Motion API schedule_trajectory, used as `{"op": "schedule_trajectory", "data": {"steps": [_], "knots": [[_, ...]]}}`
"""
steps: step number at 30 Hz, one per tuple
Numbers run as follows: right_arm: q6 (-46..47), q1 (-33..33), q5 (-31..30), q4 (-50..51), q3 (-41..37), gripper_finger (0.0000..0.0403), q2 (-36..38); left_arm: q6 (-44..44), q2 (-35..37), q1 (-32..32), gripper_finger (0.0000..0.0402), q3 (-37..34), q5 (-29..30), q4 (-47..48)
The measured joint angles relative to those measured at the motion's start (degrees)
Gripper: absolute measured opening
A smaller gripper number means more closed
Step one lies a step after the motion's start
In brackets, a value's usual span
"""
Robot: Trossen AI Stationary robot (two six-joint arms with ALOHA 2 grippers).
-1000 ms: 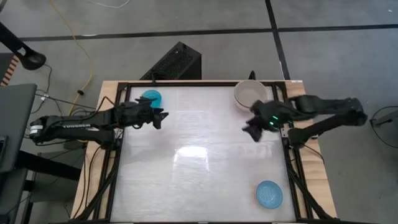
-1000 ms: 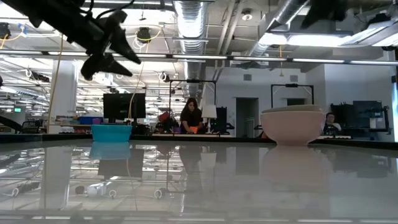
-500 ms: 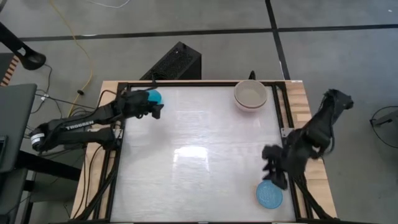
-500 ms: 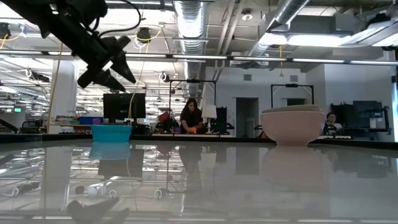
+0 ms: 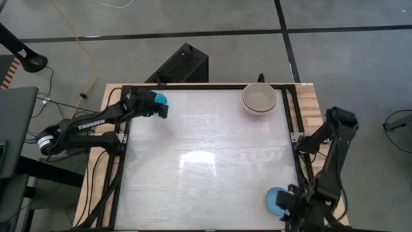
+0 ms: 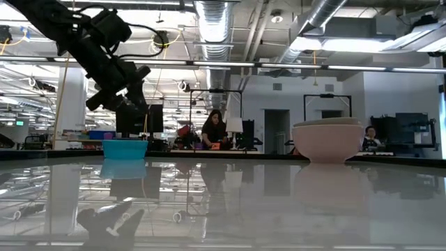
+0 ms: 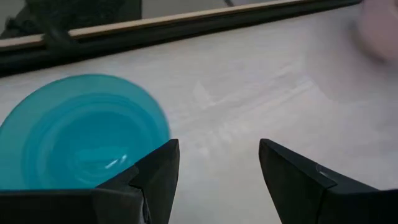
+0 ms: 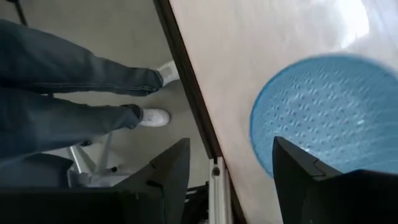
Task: Nest bowls inside each other
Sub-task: Stack the blue bowl on top of the gray bowl
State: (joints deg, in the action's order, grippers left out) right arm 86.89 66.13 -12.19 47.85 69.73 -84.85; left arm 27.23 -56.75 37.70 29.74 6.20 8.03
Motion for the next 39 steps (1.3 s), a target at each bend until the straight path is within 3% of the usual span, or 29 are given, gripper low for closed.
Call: {"op": "schedule_trajectory", "data": {"steps": [9, 25, 28, 34, 39], "knots": [[6.2, 3.7, -0.1, -2.8, 0.0, 0.0193, -8.4, 1.1, -4.4, 3.2, 0.021, 0.0, -4.4, -4.0], [9.3, 3.5, 0.1, -0.3, 0.0, 0.0185, -17.1, 3.4, -5.2, 3.3, 0.021, 0.0, -4.9, -7.6], [9.3, 2.9, 1.0, -0.2, -0.1, 0.0151, -17.6, 3.2, -5.2, 3.3, 0.021, 0.0, -4.9, -7.6], [8.8, 1.4, 1.8, -0.5, -1.6, 0.0015, -17.3, 1.1, -5.2, 3.3, 0.021, 0.0, -2.9, -7.3], [5.4, -0.6, -1.0, -0.1, -1.7, 0.0003, -15.8, -3.2, -5.2, 3.3, 0.021, 0.0, -3.3, -3.8]]}}
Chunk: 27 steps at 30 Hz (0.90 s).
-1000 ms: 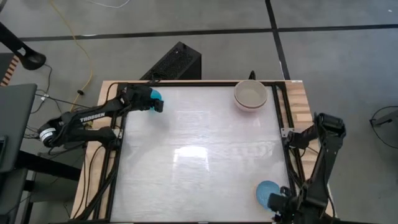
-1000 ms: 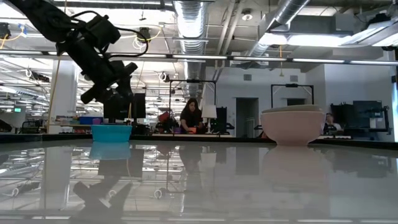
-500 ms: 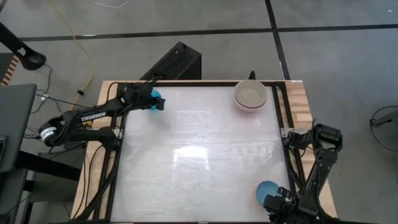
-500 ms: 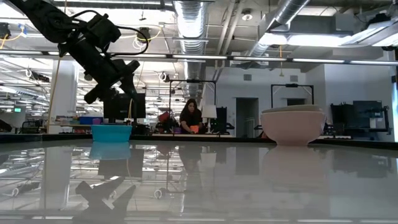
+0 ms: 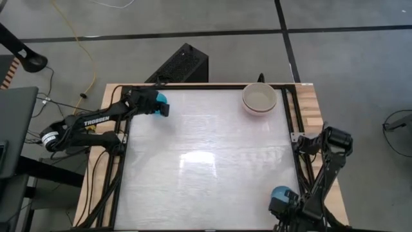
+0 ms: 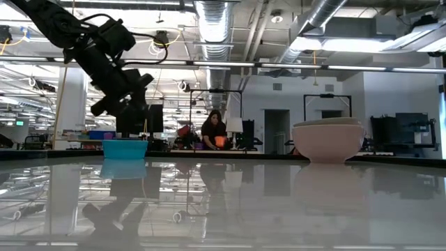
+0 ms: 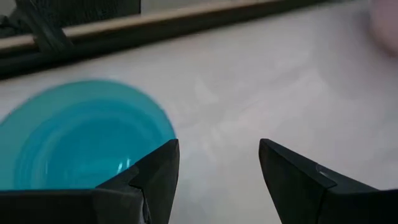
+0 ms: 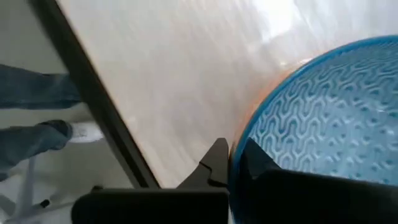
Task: Nest bowls inside each other
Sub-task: Stack the blue bowl on top of the gray bowl
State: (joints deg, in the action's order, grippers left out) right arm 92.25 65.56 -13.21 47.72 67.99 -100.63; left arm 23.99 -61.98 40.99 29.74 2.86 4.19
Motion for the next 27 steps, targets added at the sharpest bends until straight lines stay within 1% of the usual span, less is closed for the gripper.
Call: {"op": "schedule_trajectory", "data": {"steps": [4, 7, 12, 15, 19, 22, 24, 27], "knots": [[-3.0, -2.5, -6.0, 2.0, 0.0, 0.0001, 3.5, -3.1, 0.0, 0.0, 0.021, 0.0, -1.0, 5.4], [-5.3, -5.1, -10.5, 6.3, 0.0, 0.0001, 7.3, -4.1, 0.0, 0.3, 0.021, 0.0, -1.0, 7.8], [-10.6, -10.4, -16.8, 12.7, 0.0, 0.0, 13.9, -3.7, 0.0, 1.0, 0.021, 0.0, -0.9, 7.7], [-14.2, -15.0, -20.3, 16.0, -1.1, 0.0, 18.6, -3.4, 0.0, 1.1, 0.021, 0.0, -0.8, 6.6], [-19.2, -23.3, -24.0, 16.1, -5.6, 0.0, 25.9, -3.4, 0.0, 1.1, 0.021, 0.0, -0.8, 5.5], [-25.6, -31.4, -25.9, 15.9, -8.7, 0.0, 32.0, -3.4, 0.0, 1.1, 0.021, 0.0, -0.9, 5.4], [-32.4, -37.8, -26.1, 14.7, -10.7, 0.0, 35.8, -3.4, 0.0, 1.1, 0.021, 0.0, -0.9, 5.5], [-44.9, -48.6, -25.6, 9.0, -13.0, 0.0, 41.7, -3.4, 0.0, 1.1, 0.021, 0.0, -1.0, 5.5]]}}
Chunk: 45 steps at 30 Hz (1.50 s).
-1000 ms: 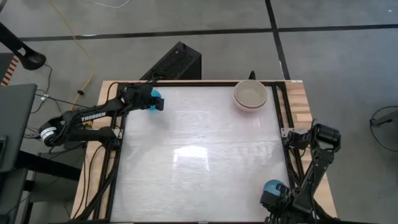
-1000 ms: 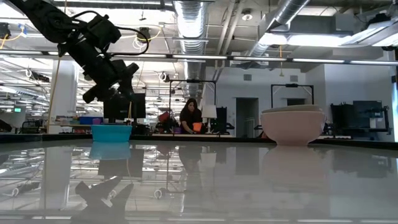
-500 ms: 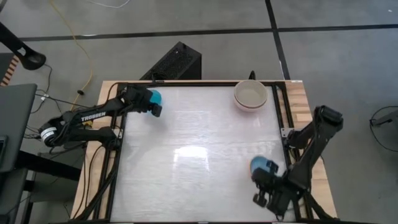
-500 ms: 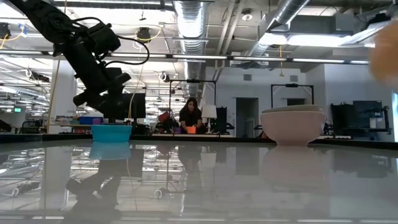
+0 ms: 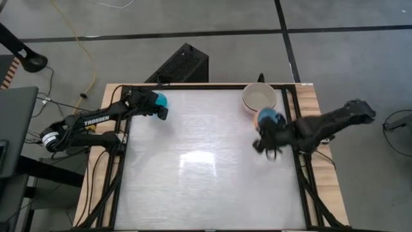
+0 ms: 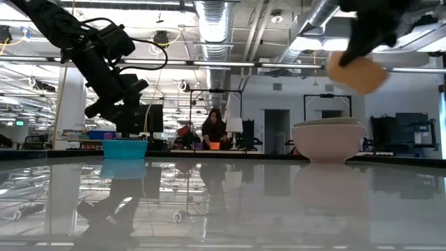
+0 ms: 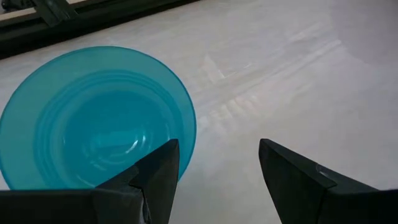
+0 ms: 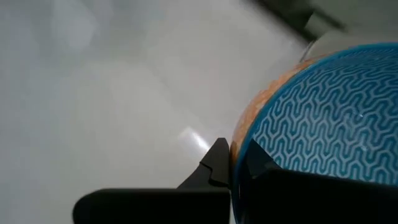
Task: Nest bowls inside each other
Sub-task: Stack the blue bowl on top of the gray bowl, then stack the transparent blue bowl on top of the blue bowl
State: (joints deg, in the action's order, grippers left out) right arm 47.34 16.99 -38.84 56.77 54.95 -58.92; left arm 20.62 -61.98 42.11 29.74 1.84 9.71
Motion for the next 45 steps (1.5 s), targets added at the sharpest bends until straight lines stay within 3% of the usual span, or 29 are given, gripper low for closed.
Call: {"op": "schedule_trajectory", "data": {"steps": [2, 7, 11, 16, 20, 25, 36, 45], "knots": [[-8.7, -8.0, 2.2, -5.0, -1.3, 0.0, 3.5, 0.0, 0.0, 0.0, 0.021, 0.0, -0.4, 0.0], [-25.6, -28.8, 15.4, -14.5, -3.7, 0.0, 6.8, 0.7, 0.0, 0.0, 0.021, 0.0, -0.6, -0.1], [-34.9, -41.9, 25.7, -18.5, -3.7, 0.0, 3.9, 1.0, 0.0, 0.0, 0.021, 0.0, -0.6, -0.1], [-42.6, -51.3, 36.3, -23.0, -3.7, 0.0, -3.9, 2.2, 0.0, 0.0, 0.021, 0.0, -0.7, -0.1], [-46.9, -54.4, 38.8, -21.4, -2.8, 0.0, -12.1, 2.8, 0.0, 0.0, 0.021, 0.0, -1.6, -0.1], [-50.7, -55.5, 36.4, -16.6, 0.6, 0.0, -19.3, 4.3, 0.0, 0.0, 0.021, 0.0, -2.5, -0.1], [-52.6, -57.9, 34.5, -11.2, 3.7, 0.0006, -23.9, 4.9, 0.0, 0.0, 0.021, 0.0, -2.0, 1.2], [-51.0, -58.1, 34.4, -11.0, 3.8, 0.0107, -21.3, 1.5, 0.0, 1.3, 0.021, 0.0, 1.9, 5.3]]}}
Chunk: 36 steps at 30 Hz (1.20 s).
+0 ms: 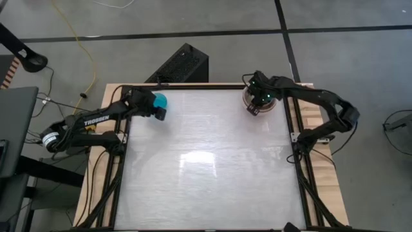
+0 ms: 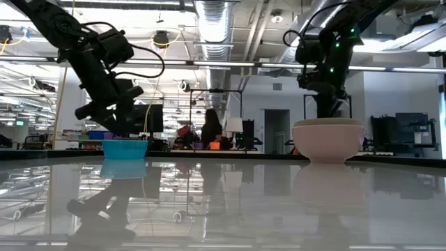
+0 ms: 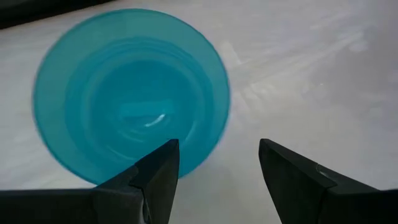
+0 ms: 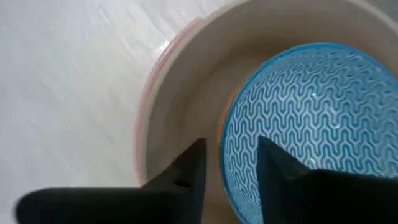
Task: Nest bowls inside each other
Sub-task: Stack the transparent blue bowl on top of the blue bowl
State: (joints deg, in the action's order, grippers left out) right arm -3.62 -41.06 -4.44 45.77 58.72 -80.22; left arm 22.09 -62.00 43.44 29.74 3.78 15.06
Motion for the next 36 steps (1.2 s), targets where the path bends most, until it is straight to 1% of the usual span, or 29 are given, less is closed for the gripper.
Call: {"op": "schedule_trajectory", "data": {"steps": [2, 4, 7, 11, 16, 18, 19, 21, 23, 24, 25, 28, 31, 33, 36], "knots": [[0.9, 0.0, 0.8, 0.0, 0.0, 0.0129, 1.8, -1.1, 0.0, 1.1, 0.021, 0.0, -0.2, 0.0], [2.6, 0.1, 2.7, -0.3, 0.0, 0.0147, 4.3, -2.9, -0.3, 2.4, 0.021, 0.0, -1.8, -0.2], [5.7, 0.2, 6.2, -1.5, 0.0, 0.0164, 8.7, -5.2, -2.8, 4.0, 0.021, 0.0, -4.8, -0.4], [10.6, 1.4, 8.9, -3.8, 0.0, 0.017, 16.1, -7.1, -9.2, 4.5, 0.021, 0.7, -6.2, -0.3], [16.6, 5.3, 9.2, -6.5, 0.0, 0.0165, 26.1, -8.4, -18.4, 4.0, 0.0204, 4.7, -5.6, -0.7], [19.4, 7.2, 9.2, -7.1, 0.0, 0.0161, 29.6, -9.2, -21.3, 3.7, 0.0183, 7.0, -5.6, -0.3], [20.8, 8.1, 9.2, -7.5, 0.0, 0.016, 31.1, -9.7, -22.5, 3.5, 0.0165, 8.3, -6.0, 0.0], [23.8, 10.1, 9.1, -7.7, 0.0, 0.0156, 33.9, -10.7, -24.1, 2.8, 0.0115, 11.0, -7.7, 1.1], [25.7, 11.9, 8.9, -7.6, 0.0, 0.0153, 36.1, -11.5, -24.8, 2.1, 0.005, 13.9, -11.1, 1.5], [26.3, 12.8, 8.5, -7.4, 0.0, 0.0151, 37.0, -11.7, -24.9, 1.6, 0.0026, 15.4, -13.3, 0.9], [26.8, 13.8, 8.0, -7.1, 0.0, 0.015, 37.6, -11.7, -24.9, 1.1, 0.0016, 16.9, -15.2, 0.3], [27.0, 16.8, 7.0, -6.3, 0.0, 0.0147, 38.8, -12.8, -25.0, -1.5, 0.0005, 21.5, -20.8, 0.2], [26.0, 19.1, 6.7, -5.6, 0.0, 0.0146, 38.9, -16.4, -25.1, -5.1, 0.0001, 26.4, -26.5, -0.1], [24.7, 20.4, 6.7, -5.2, 0.0, 0.0146, 38.5, -20.5, -25.0, -7.3, 0.0001, 29.1, -30.2, 1.4], [21.8, 22.4, 8.0, -5.3, -0.1, 0.0146, 36.9, -29.5, -25.0, -11.0, 0.0, 32.8, -33.6, 6.1]]}}
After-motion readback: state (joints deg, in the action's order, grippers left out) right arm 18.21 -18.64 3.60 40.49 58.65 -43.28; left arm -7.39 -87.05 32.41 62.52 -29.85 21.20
